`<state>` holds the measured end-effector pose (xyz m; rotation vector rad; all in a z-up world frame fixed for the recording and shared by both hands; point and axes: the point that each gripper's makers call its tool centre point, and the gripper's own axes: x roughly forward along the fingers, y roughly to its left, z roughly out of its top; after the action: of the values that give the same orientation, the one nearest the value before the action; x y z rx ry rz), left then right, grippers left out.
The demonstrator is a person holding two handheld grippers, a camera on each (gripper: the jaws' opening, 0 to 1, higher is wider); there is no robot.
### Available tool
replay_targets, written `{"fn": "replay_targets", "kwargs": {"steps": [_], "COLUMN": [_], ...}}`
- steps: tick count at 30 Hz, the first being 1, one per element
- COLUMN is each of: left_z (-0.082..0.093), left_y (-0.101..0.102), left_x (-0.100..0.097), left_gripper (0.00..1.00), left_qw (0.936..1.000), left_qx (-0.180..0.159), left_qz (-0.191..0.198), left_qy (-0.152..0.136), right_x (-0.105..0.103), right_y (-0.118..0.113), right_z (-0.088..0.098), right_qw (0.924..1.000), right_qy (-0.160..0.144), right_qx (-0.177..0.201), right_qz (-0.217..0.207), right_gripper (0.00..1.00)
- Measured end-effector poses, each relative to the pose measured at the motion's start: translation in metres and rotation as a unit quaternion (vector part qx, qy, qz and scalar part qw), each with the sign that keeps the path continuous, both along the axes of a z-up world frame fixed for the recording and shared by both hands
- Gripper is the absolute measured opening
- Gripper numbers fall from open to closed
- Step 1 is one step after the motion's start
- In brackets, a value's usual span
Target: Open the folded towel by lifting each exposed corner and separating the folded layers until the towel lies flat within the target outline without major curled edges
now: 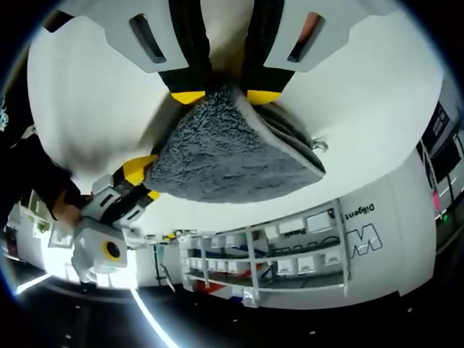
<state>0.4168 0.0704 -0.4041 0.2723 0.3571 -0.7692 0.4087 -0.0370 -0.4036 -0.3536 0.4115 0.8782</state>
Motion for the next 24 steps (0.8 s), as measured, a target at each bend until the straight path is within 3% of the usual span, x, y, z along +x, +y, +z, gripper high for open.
{"fn": "replay_targets", "kwargs": {"steps": [7,10,16,24], "left_z": [0.002,0.007,0.009,0.018], "left_y": [0.001,0.008,0.016,0.02], "left_x": [0.0,0.006,0.012,0.012], "left_gripper": [0.18,0.3,0.46,0.57], "left_qw": [0.9999,0.9992,0.9982,0.9943], "left_qx": [0.003,0.009,0.012,0.033], "left_qz": [-0.003,0.017,0.036,0.054], "left_qy": [-0.014,-0.035,-0.047,-0.085], "right_x": [-0.001,-0.001,-0.003,0.004], "right_y": [0.001,0.0,0.002,-0.004], "right_z": [0.002,0.002,0.005,0.016], "right_qw": [0.9992,0.9989,0.9976,0.996], "right_qy": [-0.031,-0.035,-0.054,-0.083], "right_qx": [-0.019,-0.024,-0.032,-0.031], "right_qz": [0.014,0.017,0.031,0.011], "right_gripper": [0.17,0.23,0.43,0.89]}}
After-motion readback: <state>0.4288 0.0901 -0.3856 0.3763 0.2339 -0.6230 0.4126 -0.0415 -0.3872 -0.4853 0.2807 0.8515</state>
